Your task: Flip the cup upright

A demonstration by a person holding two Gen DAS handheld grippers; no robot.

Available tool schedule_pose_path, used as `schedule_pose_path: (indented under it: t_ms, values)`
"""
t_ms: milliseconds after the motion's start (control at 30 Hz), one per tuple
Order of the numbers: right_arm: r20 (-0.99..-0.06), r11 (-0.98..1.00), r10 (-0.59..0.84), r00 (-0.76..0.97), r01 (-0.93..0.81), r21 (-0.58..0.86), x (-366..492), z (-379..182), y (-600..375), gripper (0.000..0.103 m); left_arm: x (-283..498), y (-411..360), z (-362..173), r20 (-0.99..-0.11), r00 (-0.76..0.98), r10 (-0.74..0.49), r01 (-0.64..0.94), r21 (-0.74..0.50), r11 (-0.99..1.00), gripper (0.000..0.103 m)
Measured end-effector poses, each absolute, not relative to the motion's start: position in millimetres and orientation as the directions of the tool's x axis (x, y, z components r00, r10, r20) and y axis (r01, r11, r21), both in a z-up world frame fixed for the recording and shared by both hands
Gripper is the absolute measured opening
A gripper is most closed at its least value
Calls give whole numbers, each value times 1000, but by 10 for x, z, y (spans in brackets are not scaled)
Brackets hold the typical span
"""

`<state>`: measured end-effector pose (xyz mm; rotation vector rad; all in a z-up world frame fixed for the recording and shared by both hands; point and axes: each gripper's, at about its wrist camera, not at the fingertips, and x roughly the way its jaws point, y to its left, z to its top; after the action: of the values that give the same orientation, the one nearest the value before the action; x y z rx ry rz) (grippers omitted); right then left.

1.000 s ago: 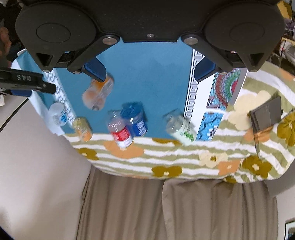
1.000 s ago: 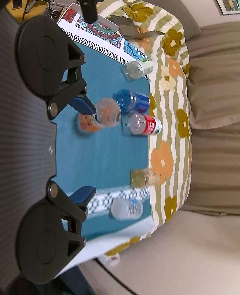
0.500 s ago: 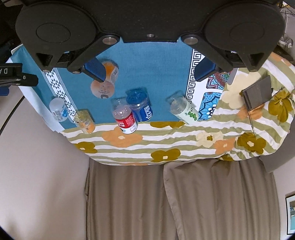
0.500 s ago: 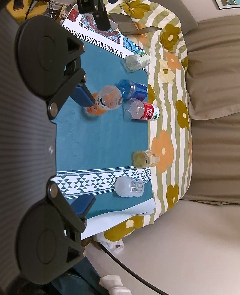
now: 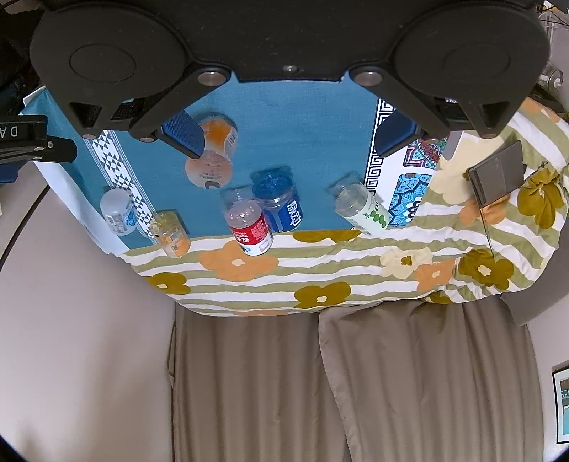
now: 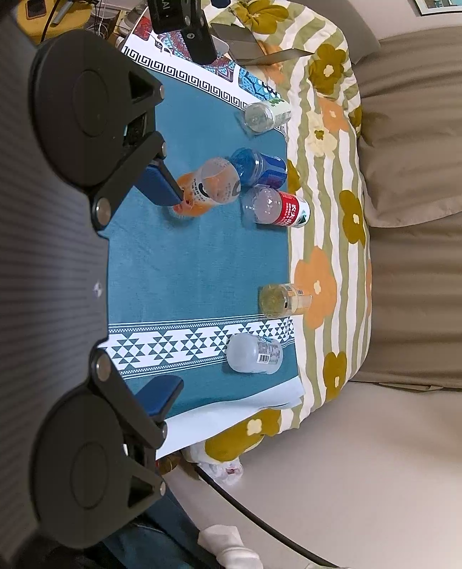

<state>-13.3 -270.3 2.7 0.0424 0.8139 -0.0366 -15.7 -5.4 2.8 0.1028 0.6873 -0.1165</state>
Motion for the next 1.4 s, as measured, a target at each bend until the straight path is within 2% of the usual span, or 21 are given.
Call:
schedule_pose_path:
  t_ms: [1400]
  values:
    - [-736,998,-22,677,61,26,-119,-14,-2681,103,-106,-48,22,-625,778,-60,134,72,988,103]
